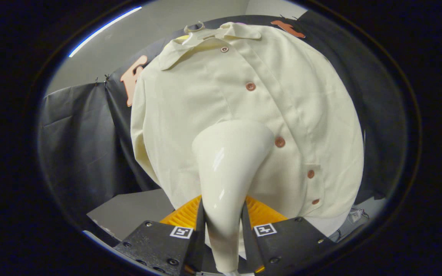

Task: Iron the clothes twice with a garment steamer, once on the left side and once on the right side.

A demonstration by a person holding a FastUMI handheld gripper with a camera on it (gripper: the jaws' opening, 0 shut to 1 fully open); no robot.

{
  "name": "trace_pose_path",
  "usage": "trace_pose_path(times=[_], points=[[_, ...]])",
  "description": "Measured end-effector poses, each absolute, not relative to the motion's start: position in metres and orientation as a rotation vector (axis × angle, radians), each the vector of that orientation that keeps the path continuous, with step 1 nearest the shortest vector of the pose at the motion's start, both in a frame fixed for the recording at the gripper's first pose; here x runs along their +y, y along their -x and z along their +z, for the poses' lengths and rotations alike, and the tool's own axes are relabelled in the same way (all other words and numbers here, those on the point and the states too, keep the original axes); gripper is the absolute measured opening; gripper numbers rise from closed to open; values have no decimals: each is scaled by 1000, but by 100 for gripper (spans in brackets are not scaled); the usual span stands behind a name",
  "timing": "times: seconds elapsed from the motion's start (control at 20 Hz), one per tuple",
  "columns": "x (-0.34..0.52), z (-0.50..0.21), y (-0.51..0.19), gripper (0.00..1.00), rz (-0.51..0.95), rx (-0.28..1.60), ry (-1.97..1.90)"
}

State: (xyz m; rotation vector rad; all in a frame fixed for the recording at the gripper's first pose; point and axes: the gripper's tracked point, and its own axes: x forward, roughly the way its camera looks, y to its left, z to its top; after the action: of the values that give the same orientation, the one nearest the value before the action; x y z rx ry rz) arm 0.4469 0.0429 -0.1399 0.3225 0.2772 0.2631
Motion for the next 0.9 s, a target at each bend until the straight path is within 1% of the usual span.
trace_pose_path(times=[0.5, 0.9], points=[[54, -229, -422, 44, 312, 371, -337], [67, -311, -401, 45, 334, 481, -309]])
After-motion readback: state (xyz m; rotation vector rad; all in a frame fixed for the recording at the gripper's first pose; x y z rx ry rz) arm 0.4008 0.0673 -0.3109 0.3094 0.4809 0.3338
